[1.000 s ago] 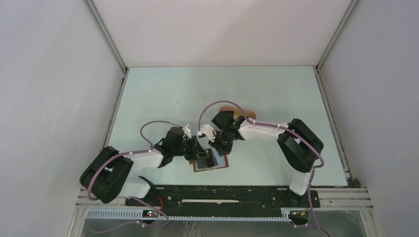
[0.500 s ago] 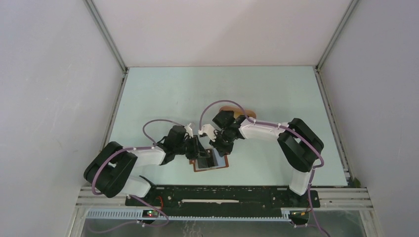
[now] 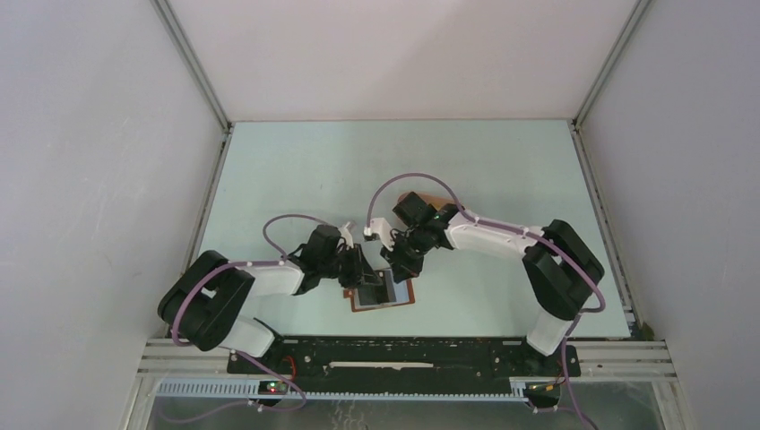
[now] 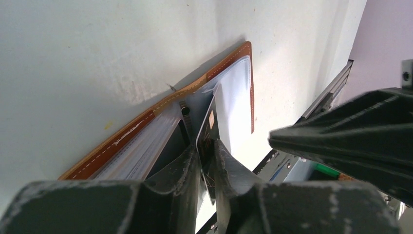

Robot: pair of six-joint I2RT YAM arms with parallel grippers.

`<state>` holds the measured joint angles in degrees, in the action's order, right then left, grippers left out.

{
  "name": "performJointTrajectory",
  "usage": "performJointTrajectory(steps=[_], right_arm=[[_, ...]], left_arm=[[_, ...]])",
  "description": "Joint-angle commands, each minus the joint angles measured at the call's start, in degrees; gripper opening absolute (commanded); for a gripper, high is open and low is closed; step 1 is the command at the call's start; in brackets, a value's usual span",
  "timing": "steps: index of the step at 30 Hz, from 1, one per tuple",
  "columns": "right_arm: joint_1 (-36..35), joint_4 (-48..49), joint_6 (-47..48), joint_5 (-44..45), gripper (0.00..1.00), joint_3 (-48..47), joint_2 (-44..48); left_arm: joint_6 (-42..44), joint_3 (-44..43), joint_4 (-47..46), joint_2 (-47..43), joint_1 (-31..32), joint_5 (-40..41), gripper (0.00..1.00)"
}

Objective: Put the credit cards into the card holder
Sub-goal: Insert the credit card into the card holder.

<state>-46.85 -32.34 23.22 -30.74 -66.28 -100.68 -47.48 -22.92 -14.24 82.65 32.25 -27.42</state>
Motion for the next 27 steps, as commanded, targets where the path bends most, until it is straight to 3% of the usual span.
performJointTrajectory(steps=[1,7,13,18,27], right_arm=[[0.39,3.41,1.82,-8.37,0.07,2.5,7.33],[-5.76,13.66,18.23,-8.35,0.08,11.91,17.84],[-12.71,18.38,29.95,-0.49,0.08,13.1,15.54],[-16.31,21.33,30.98,7.23,0.07,10.65,9.16],[-18.3,25.28,29.69,13.17,0.06,8.04,3.48]], left_arm=[[4.8,1.71,9.63,2.28,-0.17,5.77,0.25],[4.2,1.91,7.48,3.75,-0.17,4.16,0.3],[3.93,2.05,6.95,4.03,-0.18,3.99,0.32],[3.89,2.09,6.77,4.36,-0.19,4.06,0.33],[4.24,2.11,6.51,4.88,-0.17,3.87,0.33]])
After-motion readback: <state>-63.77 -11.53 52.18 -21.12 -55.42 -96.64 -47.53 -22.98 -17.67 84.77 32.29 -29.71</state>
